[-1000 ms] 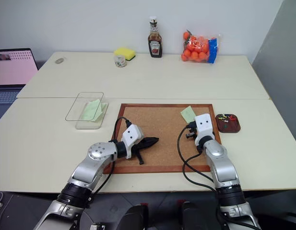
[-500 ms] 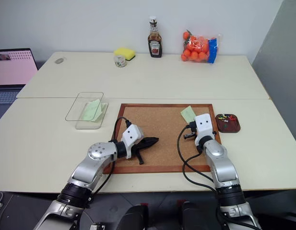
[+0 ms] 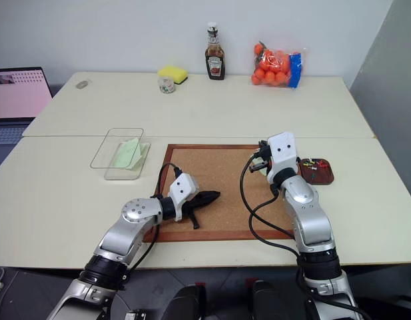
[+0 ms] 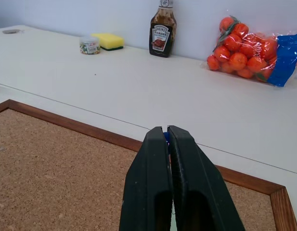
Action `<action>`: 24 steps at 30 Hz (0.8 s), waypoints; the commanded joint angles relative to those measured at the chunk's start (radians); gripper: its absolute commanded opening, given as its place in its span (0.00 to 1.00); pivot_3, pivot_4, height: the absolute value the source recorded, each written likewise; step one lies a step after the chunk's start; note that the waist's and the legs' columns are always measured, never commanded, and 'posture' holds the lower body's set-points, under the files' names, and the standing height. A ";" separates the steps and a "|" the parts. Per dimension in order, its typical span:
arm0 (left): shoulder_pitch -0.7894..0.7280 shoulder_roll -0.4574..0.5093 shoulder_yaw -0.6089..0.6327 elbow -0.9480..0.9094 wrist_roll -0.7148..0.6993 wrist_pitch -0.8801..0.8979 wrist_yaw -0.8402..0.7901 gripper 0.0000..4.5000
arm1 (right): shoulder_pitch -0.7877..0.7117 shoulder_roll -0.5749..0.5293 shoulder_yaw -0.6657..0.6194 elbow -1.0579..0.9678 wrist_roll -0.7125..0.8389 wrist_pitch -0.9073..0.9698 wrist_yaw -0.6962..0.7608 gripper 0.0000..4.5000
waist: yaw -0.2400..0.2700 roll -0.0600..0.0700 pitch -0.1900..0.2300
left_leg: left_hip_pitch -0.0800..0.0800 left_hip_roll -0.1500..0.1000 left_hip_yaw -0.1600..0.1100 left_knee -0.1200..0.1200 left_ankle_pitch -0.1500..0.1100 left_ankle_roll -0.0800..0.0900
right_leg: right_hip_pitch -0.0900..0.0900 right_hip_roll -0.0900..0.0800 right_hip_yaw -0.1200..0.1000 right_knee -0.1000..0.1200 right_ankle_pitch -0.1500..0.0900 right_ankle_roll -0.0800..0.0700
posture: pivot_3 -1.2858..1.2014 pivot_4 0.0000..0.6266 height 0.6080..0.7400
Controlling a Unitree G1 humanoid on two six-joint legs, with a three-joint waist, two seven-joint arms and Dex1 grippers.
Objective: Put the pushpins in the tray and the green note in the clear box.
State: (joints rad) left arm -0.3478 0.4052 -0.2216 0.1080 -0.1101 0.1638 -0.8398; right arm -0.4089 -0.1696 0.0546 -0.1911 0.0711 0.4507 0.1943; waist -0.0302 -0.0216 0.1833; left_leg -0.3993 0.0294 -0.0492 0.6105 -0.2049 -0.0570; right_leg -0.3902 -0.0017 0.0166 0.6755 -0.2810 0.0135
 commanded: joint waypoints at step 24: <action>0.000 -0.013 -0.016 0.033 0.012 0.012 -0.014 0.00 | 0.112 -0.175 -0.293 0.032 -0.001 0.134 -0.073 0.01 | 0.001 0.000 0.000 | 0.000 -0.001 0.001 0.000 0.000 0.000 | 0.000 0.000 0.000 -0.001 0.000 0.001 | 0.52 0.24 1.00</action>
State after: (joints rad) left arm -0.3550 0.3951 -0.2121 0.1196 -0.1136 0.1675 -0.8448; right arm -0.2693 -0.3312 -0.2089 -0.1729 0.0622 0.5948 0.1280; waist -0.0290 -0.0216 0.1833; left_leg -0.3993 0.0287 -0.0483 0.6104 -0.2049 -0.0570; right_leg -0.3901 -0.0020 0.0166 0.6747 -0.2807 0.0142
